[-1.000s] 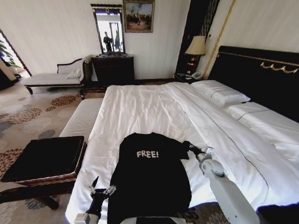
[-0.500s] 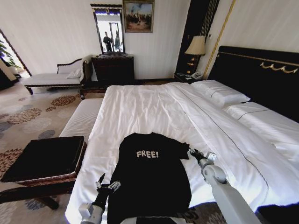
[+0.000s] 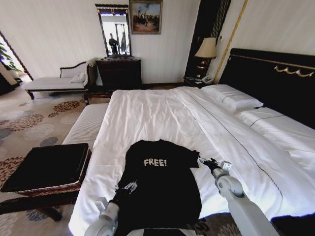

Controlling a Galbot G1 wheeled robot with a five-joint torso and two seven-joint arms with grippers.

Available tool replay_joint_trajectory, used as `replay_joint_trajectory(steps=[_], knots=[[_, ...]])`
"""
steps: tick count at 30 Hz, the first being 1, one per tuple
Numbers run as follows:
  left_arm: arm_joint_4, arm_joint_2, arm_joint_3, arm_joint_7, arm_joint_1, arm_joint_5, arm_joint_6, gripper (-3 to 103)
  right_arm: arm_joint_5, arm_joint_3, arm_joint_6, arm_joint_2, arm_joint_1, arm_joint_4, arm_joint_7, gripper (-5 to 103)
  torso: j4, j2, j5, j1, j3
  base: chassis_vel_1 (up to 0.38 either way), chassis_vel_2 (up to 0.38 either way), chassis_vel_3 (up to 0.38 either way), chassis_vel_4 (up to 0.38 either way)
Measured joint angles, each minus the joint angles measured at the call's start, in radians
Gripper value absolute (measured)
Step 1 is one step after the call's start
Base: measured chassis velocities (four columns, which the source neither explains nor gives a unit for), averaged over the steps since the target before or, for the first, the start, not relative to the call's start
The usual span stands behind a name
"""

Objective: Fold the clothes on the bed and place them into the basket.

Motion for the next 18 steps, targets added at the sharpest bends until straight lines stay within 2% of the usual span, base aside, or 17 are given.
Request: replay_joint_trajectory(steps=[8, 11, 16, 18], knots=[[0.073, -0.023, 0.021, 0.002, -0.069, 0.001, -0.003, 97, 0.002, 0.000, 0.000, -0.004, -0.003, 0.002, 0.002, 100, 0.0003, 0.000, 0.0001, 0.000, 0.000, 0.000, 0.000, 0.000, 0.000], [0.082, -0.032, 0.021, 0.001, -0.081, -0.001, -0.003, 93, 0.000, 0.000, 0.000, -0.008, -0.008, 0.003, 0.002, 100, -0.0001, 0.000, 0.0000, 0.000, 0.000, 0.000, 0.000, 0.000, 0.000], [0.097, -0.045, 0.015, -0.018, -0.094, -0.005, -0.007, 84, 0.000, 0.001, 0.000, -0.007, -0.008, 0.003, 0.002, 100, 0.0001, 0.000, 0.0001, 0.000, 0.000, 0.000, 0.000, 0.000, 0.000], [0.097, -0.048, 0.013, -0.032, -0.096, -0.009, -0.008, 72, 0.001, 0.002, -0.001, -0.008, -0.009, 0.004, 0.002, 100, 0.0001, 0.000, 0.0000, 0.000, 0.000, 0.000, 0.000, 0.000, 0.000]])
